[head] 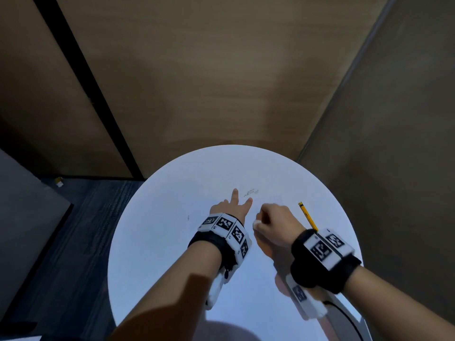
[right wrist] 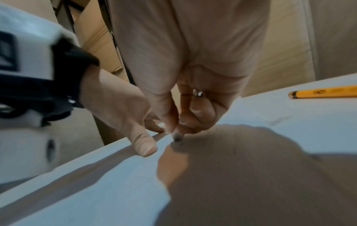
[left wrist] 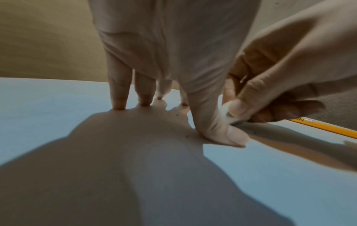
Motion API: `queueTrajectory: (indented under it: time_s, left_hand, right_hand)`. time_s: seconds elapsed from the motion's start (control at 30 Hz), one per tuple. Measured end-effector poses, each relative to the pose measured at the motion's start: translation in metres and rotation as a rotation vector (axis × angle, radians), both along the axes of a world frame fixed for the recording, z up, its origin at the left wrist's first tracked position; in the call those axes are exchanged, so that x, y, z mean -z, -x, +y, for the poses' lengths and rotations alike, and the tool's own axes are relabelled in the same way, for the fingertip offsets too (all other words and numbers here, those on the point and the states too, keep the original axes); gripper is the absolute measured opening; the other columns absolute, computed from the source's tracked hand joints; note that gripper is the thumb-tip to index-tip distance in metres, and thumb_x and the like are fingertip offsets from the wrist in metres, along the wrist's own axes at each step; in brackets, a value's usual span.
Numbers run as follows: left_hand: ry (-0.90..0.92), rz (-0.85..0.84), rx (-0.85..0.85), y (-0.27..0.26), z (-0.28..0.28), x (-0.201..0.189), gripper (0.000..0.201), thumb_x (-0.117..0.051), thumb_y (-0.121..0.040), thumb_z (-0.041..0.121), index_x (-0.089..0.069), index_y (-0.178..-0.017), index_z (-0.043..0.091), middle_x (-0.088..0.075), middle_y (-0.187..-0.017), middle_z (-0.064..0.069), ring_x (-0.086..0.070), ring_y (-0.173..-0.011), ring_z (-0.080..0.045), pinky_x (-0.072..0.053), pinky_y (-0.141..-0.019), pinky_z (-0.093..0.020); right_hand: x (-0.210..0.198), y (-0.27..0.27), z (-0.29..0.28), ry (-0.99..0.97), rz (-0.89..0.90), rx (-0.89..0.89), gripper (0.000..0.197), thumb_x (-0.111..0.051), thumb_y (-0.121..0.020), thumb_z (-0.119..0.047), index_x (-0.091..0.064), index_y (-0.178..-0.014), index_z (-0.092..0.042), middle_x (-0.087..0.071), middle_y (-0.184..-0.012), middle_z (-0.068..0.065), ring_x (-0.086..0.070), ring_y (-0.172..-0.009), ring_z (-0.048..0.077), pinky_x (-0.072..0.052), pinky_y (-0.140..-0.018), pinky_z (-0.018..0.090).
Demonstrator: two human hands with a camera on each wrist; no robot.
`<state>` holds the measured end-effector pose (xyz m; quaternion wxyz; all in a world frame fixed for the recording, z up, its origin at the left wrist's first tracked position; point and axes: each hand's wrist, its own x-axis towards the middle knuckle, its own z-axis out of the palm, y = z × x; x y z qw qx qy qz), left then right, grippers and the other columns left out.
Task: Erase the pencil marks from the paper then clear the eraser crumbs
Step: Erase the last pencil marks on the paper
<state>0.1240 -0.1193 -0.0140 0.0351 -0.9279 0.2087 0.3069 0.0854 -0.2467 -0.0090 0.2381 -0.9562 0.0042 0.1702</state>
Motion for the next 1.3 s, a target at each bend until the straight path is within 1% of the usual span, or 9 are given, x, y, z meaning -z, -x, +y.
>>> queueTrajectory:
  time_s: [0.1, 0.23, 0.33, 0.53, 0.7, 0.83, 0.93, 1.07, 1.3]
  left_hand:
    - [0.003, -0.016, 0.005, 0.001, 0.0, 0.001, 0.087, -0.06, -0.091, 0.038, 0.002, -0.151, 0.028, 0.013, -0.158, -0.011, -0.023, -0.14, -0.036, -0.038, -0.1, -0.043]
    - [0.001, -0.016, 0.009, 0.003, 0.0, -0.001, 0.093, -0.064, -0.087, 0.042, 0.002, -0.151, 0.028, 0.012, -0.158, -0.012, -0.025, -0.139, -0.036, -0.038, -0.099, -0.042]
    - [-0.001, -0.011, 0.005, 0.003, 0.001, -0.002, 0.093, -0.064, -0.087, 0.043, 0.003, -0.151, 0.029, 0.013, -0.158, -0.011, -0.023, -0.14, -0.035, -0.037, -0.101, -0.042]
    - [0.018, -0.002, -0.002, 0.002, 0.002, -0.003, 0.096, -0.066, -0.085, 0.045, 0.003, -0.151, 0.029, 0.015, -0.158, -0.012, -0.021, -0.141, -0.035, -0.037, -0.102, -0.044]
    - [0.108, -0.015, -0.101, 0.012, 0.011, 0.004, 0.092, -0.065, -0.083, 0.049, -0.004, -0.15, 0.034, 0.017, -0.158, -0.005, -0.024, -0.142, -0.032, -0.039, -0.101, -0.044]
    - [0.162, -0.021, -0.165, 0.016, 0.017, 0.013, 0.073, -0.048, -0.092, 0.052, -0.006, -0.15, 0.038, 0.014, -0.159, -0.003, -0.024, -0.142, -0.029, -0.038, -0.1, -0.042]
    - [0.136, -0.034, -0.153, 0.015, 0.013, 0.01, 0.078, -0.053, -0.091, 0.051, -0.004, -0.15, 0.035, 0.016, -0.158, -0.005, -0.025, -0.141, -0.03, -0.04, -0.098, -0.042]
    - [0.08, -0.023, -0.119, 0.012, 0.008, 0.0, 0.088, -0.058, -0.087, 0.052, -0.001, -0.151, 0.031, 0.016, -0.158, -0.01, -0.029, -0.138, -0.034, -0.04, -0.097, -0.041]
    - [0.056, -0.02, -0.118, 0.01, 0.004, 0.001, 0.089, -0.06, -0.087, 0.05, -0.001, -0.151, 0.03, 0.015, -0.158, -0.011, -0.025, -0.14, -0.036, -0.04, -0.098, -0.042]
  right_hand:
    - [-0.002, 0.006, -0.004, -0.003, 0.02, -0.04, 0.016, -0.054, -0.089, -0.019, -0.047, -0.076, -0.015, -0.053, -0.079, -0.002, -0.046, -0.069, 0.01, -0.029, -0.052, 0.015]
    - [-0.004, -0.029, -0.001, 0.015, -0.059, 0.1, 0.012, -0.056, -0.089, -0.017, -0.051, -0.08, -0.011, -0.057, -0.09, 0.009, -0.046, -0.081, 0.017, -0.034, -0.067, 0.024]
    - [-0.002, -0.035, 0.002, 0.017, -0.061, 0.126, 0.015, -0.054, -0.09, -0.016, -0.047, -0.077, -0.012, -0.058, -0.092, 0.011, -0.047, -0.08, 0.019, -0.034, -0.067, 0.025]
    - [-0.008, 0.005, -0.011, -0.016, 0.096, -0.086, 0.013, -0.058, -0.088, -0.022, -0.051, -0.081, -0.014, -0.055, -0.085, -0.001, -0.05, -0.079, 0.015, -0.034, -0.056, 0.014]
    - [-0.01, -0.006, -0.017, -0.092, 0.079, -0.006, 0.019, -0.062, -0.086, -0.022, -0.048, -0.072, -0.02, -0.054, -0.077, -0.007, -0.052, -0.074, 0.011, -0.034, -0.056, 0.015]
    - [-0.008, -0.016, -0.005, -0.079, 0.052, -0.055, 0.014, -0.062, -0.087, -0.02, -0.052, -0.08, -0.013, -0.056, -0.083, -0.002, -0.051, -0.079, 0.014, -0.035, -0.057, 0.014]
    - [-0.006, -0.029, 0.003, -0.039, 0.014, -0.04, 0.019, -0.061, -0.087, -0.02, -0.048, -0.073, -0.017, -0.058, -0.087, 0.003, -0.051, -0.081, 0.017, -0.035, -0.058, 0.019]
    - [0.001, -0.043, 0.008, 0.003, -0.092, 0.076, 0.011, -0.055, -0.091, -0.019, -0.055, -0.091, -0.008, -0.063, -0.1, 0.012, -0.056, -0.092, 0.026, -0.035, -0.069, 0.026]
    - [-0.006, -0.026, 0.002, 0.038, 0.063, -0.08, 0.023, -0.06, -0.087, -0.02, -0.046, -0.069, -0.018, -0.053, -0.079, -0.002, -0.047, -0.078, 0.016, -0.029, -0.052, 0.013]
